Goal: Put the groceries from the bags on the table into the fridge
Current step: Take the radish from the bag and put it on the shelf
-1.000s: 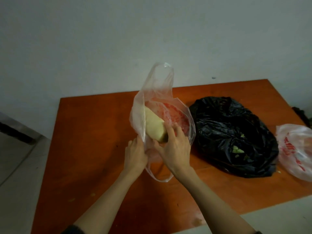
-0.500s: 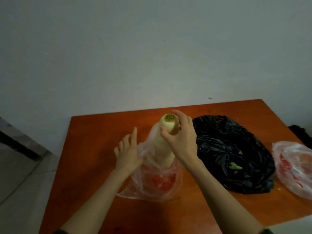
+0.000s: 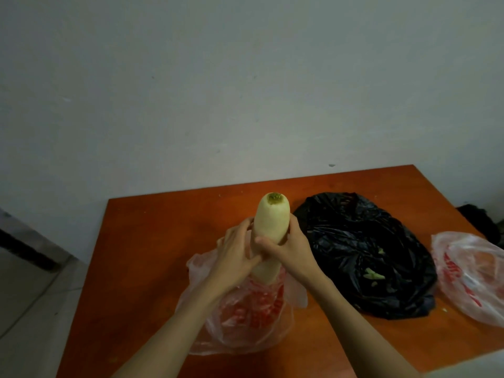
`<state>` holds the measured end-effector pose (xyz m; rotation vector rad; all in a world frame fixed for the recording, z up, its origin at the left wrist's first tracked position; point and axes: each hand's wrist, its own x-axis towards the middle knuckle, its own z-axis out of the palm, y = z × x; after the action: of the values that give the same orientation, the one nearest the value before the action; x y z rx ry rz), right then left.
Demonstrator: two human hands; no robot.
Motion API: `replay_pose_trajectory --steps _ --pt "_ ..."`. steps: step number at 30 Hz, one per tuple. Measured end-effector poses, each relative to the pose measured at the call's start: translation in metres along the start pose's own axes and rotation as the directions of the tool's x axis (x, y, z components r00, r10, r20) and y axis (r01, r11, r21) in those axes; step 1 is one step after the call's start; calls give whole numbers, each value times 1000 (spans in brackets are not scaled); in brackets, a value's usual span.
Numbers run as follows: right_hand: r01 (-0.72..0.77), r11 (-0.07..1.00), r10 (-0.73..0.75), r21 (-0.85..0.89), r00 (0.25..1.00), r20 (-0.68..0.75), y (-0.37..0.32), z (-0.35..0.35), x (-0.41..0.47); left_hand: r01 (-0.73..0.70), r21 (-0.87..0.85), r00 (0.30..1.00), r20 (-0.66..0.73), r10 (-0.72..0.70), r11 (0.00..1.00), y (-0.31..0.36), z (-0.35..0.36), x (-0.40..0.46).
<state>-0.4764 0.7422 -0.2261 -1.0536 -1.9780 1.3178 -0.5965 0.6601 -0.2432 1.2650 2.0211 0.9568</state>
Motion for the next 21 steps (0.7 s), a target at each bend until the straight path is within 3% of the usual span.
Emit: replay_pose_trajectory --steps 3,8,13,17,21 --pt "-34 999 34 24 999 -11 2 -4 -3 -38 -57 999 28 39 998 -1 1 -6" --pt "28 993 -16 118 994 -104 -15 -10 -7 -147 71 989 17 146 987 20 -12 -10" --pt "149 946 -61 287 954 -294 -79 -41 -2 -281 -114 959 15 284 953 69 -47 8" --pt "215 860 -14 462 916 -401 -124 -67 -10 -415 -125 902 78 425 901 110 -73 12" --pt "245 889 -70 387 908 -414 -145 -90 -38 -455 -258 874 55 483 852 135 -70 -3"
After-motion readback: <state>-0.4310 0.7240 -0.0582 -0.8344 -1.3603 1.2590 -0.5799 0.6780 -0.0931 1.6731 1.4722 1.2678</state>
